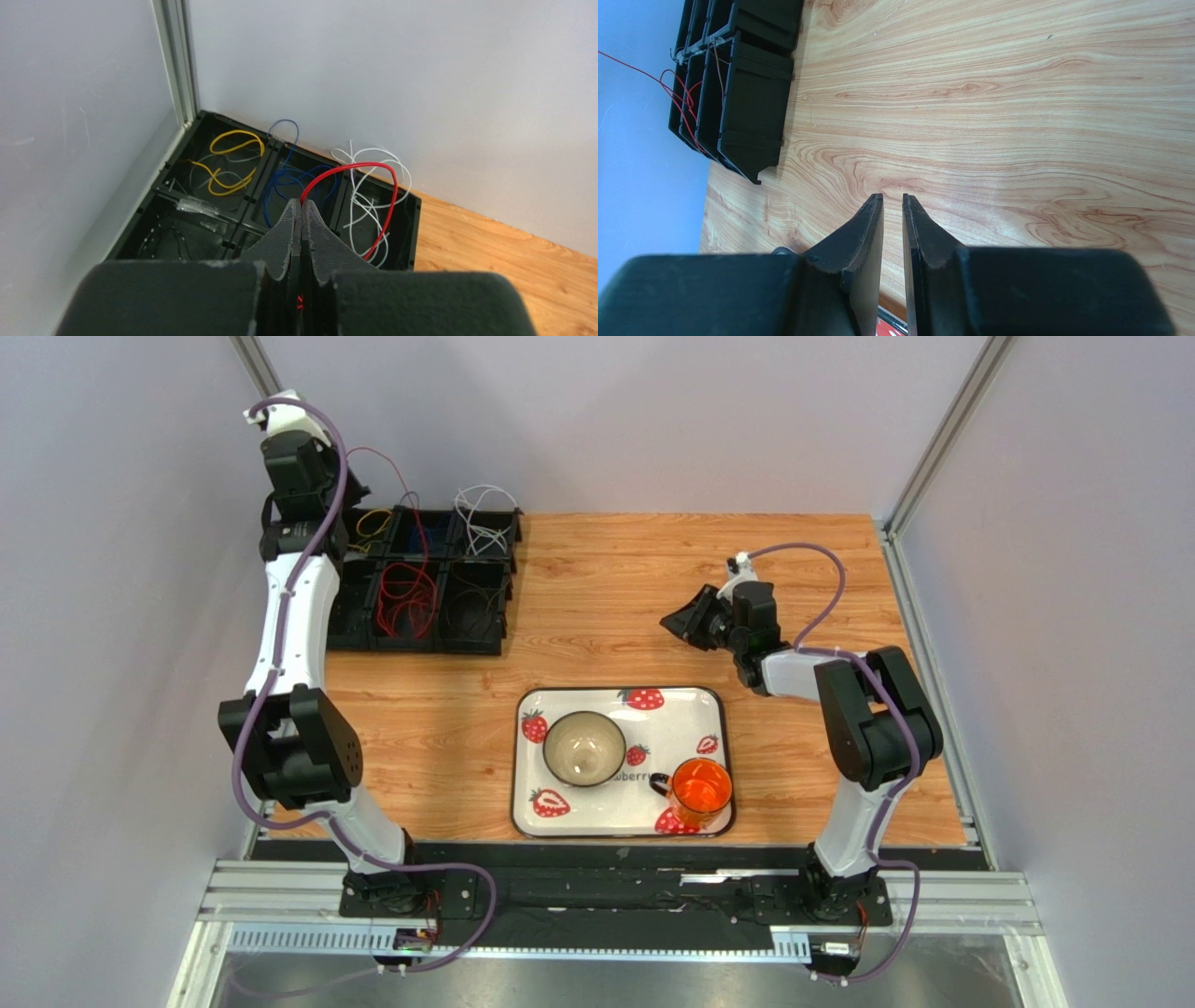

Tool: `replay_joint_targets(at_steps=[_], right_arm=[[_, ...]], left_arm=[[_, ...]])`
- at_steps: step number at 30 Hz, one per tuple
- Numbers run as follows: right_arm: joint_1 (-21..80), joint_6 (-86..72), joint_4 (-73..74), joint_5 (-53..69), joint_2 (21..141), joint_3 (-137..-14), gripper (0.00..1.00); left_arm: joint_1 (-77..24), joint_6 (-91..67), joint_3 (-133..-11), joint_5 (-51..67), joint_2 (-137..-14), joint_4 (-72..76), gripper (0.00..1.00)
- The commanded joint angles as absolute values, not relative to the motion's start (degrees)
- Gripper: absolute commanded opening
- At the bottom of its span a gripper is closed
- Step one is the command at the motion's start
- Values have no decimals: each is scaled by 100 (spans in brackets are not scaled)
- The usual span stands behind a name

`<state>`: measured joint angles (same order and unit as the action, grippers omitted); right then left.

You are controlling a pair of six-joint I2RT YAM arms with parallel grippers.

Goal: Untangle the cables

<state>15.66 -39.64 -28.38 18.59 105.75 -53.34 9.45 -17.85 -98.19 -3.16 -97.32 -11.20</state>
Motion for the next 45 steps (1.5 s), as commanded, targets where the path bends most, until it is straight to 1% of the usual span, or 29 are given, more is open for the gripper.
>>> replay_joint_targets(at_steps=[1, 5, 9, 19, 25, 31, 40, 45], right_arm=[[1538, -3990, -3015, 1907, 10600, -5528, 19], [1547, -3990, -3023, 1925, 10617, -5537, 19], [1538, -3999, -3023, 1925, 10608, -5537, 19], [1547, -3990, -3023, 1934, 10608, -5537, 18], [1538, -4016, -3023, 1934, 10600, -5537, 18], [1503, -4052, -3093, 1960, 10573, -5484, 17], [1433, -4157, -3217, 2030, 10573, -5397, 17], [1380, -4236, -3322, 2092, 10582, -5361, 17]], left_arm=[[1107, -1644, -10089, -466, -9580, -1028, 0], [1116, -1626, -10178, -659, -9720, -1326, 0], [1107, -1669, -10064, -370, -9887, -1424, 0], [1134, -1802, -9862, -193, -10423, -1617, 0], [1178, -1802, -9817, -105, -10608, -2012, 0], [1178, -1960, -9616, -316, -10600, -2469, 0], [1169, -2153, -8940, -35, -10512, -2628, 0], [1169, -2039, -8894, -44, -10634, -2926, 0]])
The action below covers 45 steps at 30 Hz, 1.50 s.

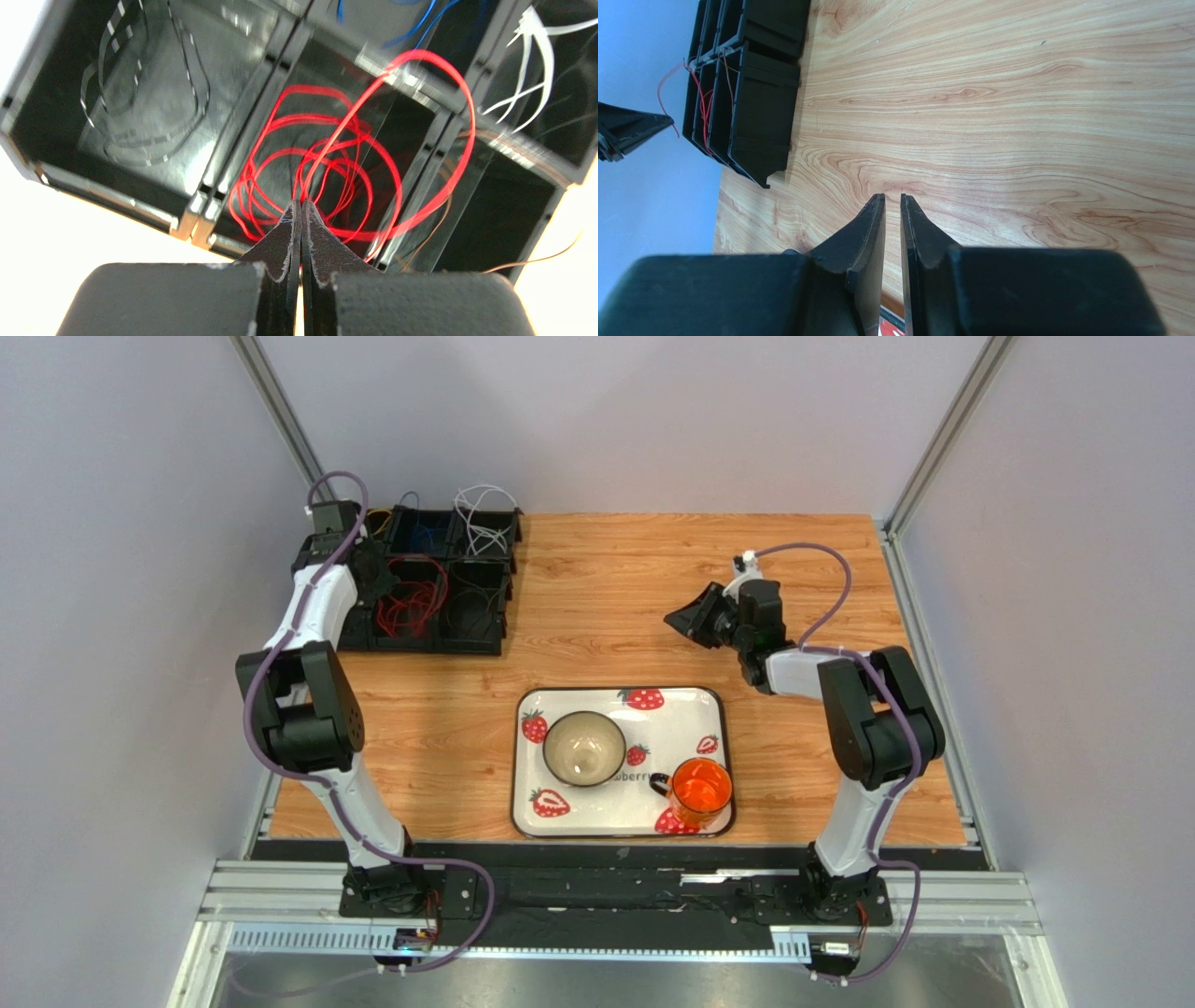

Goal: Untangle the cables

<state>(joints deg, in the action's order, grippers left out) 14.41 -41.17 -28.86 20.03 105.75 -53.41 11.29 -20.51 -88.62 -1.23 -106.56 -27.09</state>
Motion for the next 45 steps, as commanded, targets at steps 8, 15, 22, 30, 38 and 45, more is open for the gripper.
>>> replay_joint_targets(at_steps=[8, 15, 22, 30, 38, 45], right_arm=[[1310, -4359, -3463, 2180, 10617, -5291, 17], [1292, -4395, -3516, 2215, 10626, -5274, 17], [1275, -4412, -3525, 2241, 10652, -5291, 17], [1283, -4456, -3577, 2303, 10714, -5317, 17], [1283, -4474, -3577, 2303, 10705, -5300, 17], [1283, -4474, -3577, 2329, 10705, -5300, 17]], left_arm=[[1169, -2048, -9290, 158, -11153, -3709, 0], [1195, -2162, -9931, 439, -11733, -4218, 0], [1204, -2110, -9538, 844, -11014, -3622, 64], [443, -1294, -9378, 12, -10125, -3577, 94], [-316, -501, -9799, -861, -10818, -3850, 94], [-316, -369, -10186, -1317, -11355, -4043, 87]])
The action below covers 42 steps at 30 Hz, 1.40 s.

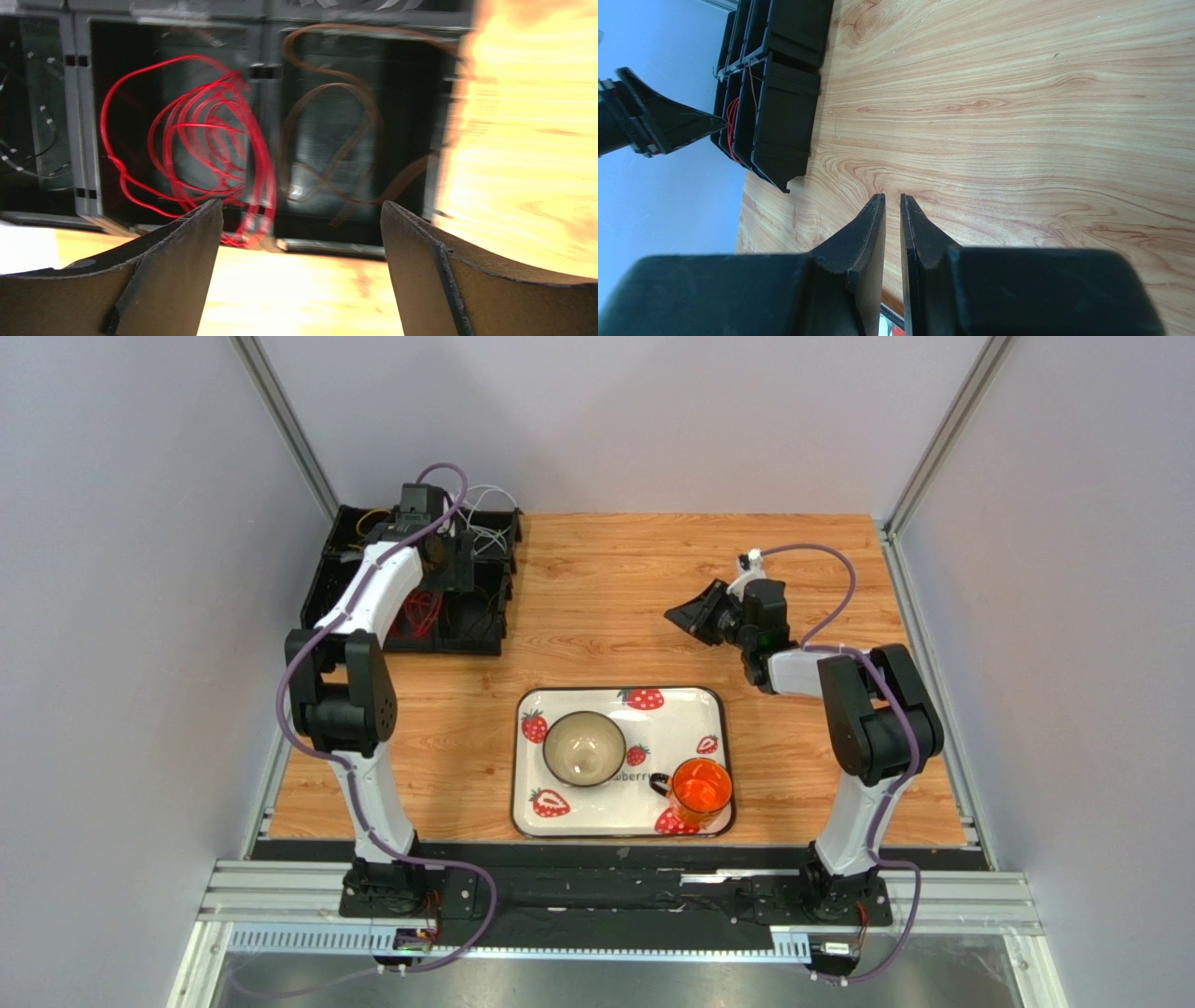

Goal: Untangle the cables

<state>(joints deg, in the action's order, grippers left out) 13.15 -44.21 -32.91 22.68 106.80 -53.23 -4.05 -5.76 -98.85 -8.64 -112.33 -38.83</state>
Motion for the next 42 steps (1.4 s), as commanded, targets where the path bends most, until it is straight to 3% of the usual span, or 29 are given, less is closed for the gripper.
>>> replay_joint_targets(at_steps=[1, 26, 42], right_arm=[[1283, -4491, -3577, 2329, 10714, -5291, 16], [1222, -4597, -3718, 2417, 10758, -5247, 16], [1222, -4623, -3753, 2470, 10802, -5265, 16]], left_arm=[[-316, -352, -10187, -1353, -11382, -4052, 86], [202, -412, -9940, -1775, -11487, -3999, 75], [729, -729, -9782, -309, -11048, -3815, 70]])
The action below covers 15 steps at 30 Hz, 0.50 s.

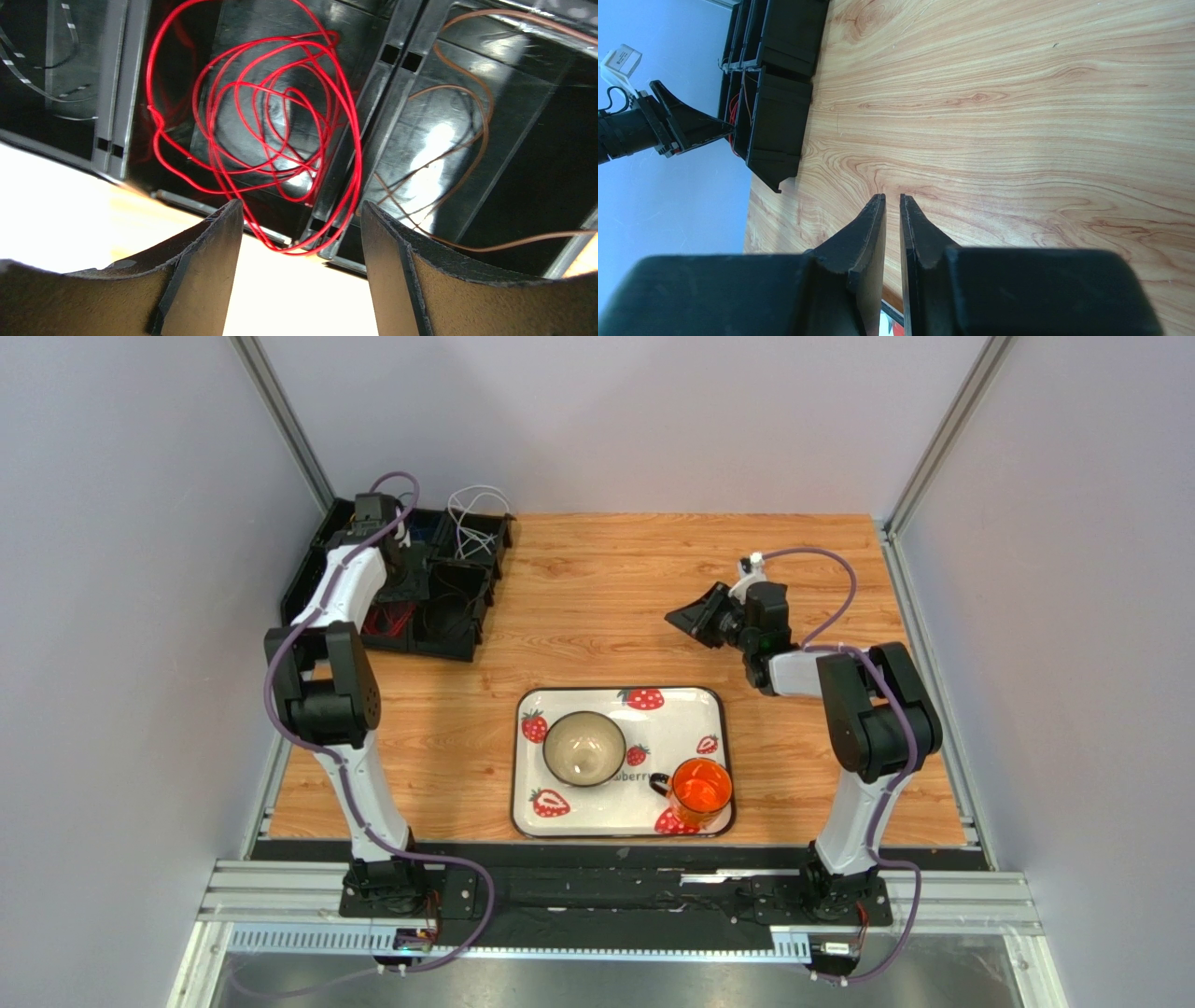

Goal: Untangle the cables

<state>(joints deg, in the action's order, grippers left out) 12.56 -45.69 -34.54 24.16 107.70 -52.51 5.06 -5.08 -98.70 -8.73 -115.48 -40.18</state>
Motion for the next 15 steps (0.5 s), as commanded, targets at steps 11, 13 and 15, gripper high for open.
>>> replay_joint_targets(at_steps=[11, 13, 15], right_arm=[[1222, -4667, -3806, 2487, 10907, -5282, 16], [1222, -4684, -3823, 2496, 10925, -5291, 16], [1222, -4693, -3832, 2505, 10934, -5300, 16]], left_arm=[[1239, -1002, -9589, 467, -10872, -3630, 68], [1230, -976, -9589, 413, -10907, -3639, 68], [1230, -958, -9606, 361, -10977, -3674, 66]])
